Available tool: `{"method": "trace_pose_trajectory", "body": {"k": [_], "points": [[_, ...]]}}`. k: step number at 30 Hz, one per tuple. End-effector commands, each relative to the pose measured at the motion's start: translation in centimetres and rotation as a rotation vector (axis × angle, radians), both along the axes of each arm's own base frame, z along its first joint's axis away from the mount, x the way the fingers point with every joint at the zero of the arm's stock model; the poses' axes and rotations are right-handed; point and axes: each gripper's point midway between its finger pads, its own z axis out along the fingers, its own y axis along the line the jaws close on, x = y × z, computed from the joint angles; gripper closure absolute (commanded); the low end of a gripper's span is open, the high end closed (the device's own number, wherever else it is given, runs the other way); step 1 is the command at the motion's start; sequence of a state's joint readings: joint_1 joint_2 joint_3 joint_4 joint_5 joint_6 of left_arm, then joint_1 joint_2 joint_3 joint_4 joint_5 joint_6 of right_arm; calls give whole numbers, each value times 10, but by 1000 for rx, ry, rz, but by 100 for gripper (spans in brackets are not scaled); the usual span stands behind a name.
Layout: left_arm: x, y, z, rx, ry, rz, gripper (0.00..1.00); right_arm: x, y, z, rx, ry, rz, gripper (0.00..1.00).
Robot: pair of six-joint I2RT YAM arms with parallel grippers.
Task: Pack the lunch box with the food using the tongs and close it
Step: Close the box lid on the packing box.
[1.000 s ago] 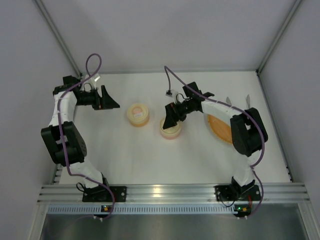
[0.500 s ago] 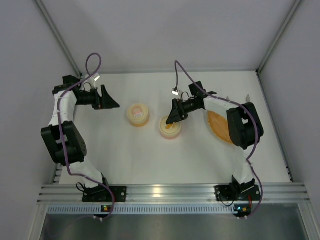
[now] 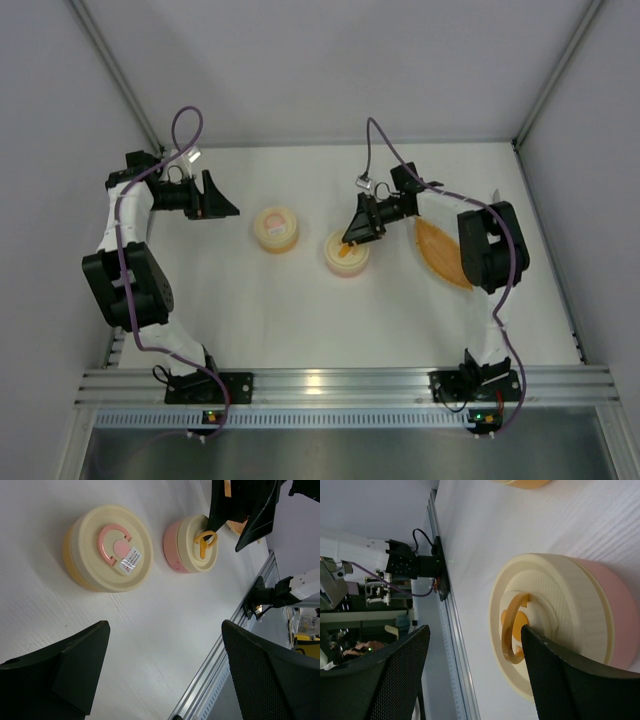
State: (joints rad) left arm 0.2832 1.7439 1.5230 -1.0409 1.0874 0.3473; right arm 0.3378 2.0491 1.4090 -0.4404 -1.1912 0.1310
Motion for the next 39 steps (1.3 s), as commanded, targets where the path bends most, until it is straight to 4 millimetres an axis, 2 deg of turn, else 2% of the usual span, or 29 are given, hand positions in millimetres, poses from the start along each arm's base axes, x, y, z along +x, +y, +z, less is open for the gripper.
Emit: {"method": "trace_pose_trajectory", "body": {"k": [1, 6, 9, 11, 16, 18, 21, 29, 35, 39], "points": [[4, -2, 12, -23, -55, -22, 2, 17, -28, -14, -88, -33, -77, 27], [4, -2, 11, -29, -51, -22, 2, 21, -28, 10, -49, -91, -71, 27], [4, -2, 9, -33, -44, -18, 2, 27, -26, 17, -48, -92, -89, 26], [5, -2, 10, -34, -48, -17, 2, 35, -27, 9, -90, -62, -126, 26], [5, -2, 11, -32, -49, -16, 2, 30, -27, -15, -119, 93, -128, 27], [4, -2, 10, -28, -49, -16, 2, 29, -28, -25, -131, 125, -135, 30], [3, -2, 10, -22, -52, -19, 2, 30, -31, -28, -114, 144, -145, 36], [3, -3, 6, -37, -41, -21, 2, 41, -47, -17, 34, 191, -149, 49], [4, -3, 7, -41, -46, -22, 2, 39, -50, 0, 73, 153, -137, 47], [4, -3, 8, -42, -45, -20, 2, 47, -57, 11, 56, 103, -168, 48]]}}
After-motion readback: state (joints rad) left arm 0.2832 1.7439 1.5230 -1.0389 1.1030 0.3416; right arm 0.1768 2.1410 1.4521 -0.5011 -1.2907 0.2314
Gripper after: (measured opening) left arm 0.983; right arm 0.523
